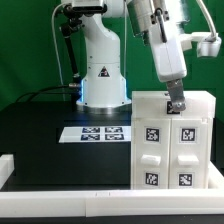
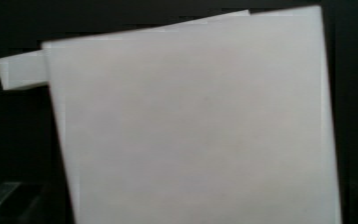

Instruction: Assemble cabinet

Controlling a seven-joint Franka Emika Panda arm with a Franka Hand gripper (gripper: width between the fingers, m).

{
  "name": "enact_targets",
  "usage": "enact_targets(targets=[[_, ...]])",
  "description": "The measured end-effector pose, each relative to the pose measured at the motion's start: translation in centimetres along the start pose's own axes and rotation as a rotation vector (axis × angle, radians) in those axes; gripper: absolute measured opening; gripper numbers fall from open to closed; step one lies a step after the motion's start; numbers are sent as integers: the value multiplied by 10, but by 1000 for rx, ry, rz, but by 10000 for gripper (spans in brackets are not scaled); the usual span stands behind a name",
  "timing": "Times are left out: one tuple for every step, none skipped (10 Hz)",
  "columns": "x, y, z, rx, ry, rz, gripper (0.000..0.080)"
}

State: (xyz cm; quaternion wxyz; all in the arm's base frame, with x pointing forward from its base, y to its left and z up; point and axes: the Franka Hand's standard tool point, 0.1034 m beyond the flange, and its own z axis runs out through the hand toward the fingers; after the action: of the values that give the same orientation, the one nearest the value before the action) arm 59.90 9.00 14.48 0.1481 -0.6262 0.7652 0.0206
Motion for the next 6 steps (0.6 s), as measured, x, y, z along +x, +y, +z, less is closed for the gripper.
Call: enact_targets(targets=[[-3,-1,-3,6,-3,-12,797],[-6,-3,-8,13,-9,-22,797],[-8,-5,-11,19,-12,-30,797],[-7,-4,-9,16,-11,-33,797],[-7,-3,-8,14,-10,-36,797],[-7,-3,-8,14,-10,-40,797]])
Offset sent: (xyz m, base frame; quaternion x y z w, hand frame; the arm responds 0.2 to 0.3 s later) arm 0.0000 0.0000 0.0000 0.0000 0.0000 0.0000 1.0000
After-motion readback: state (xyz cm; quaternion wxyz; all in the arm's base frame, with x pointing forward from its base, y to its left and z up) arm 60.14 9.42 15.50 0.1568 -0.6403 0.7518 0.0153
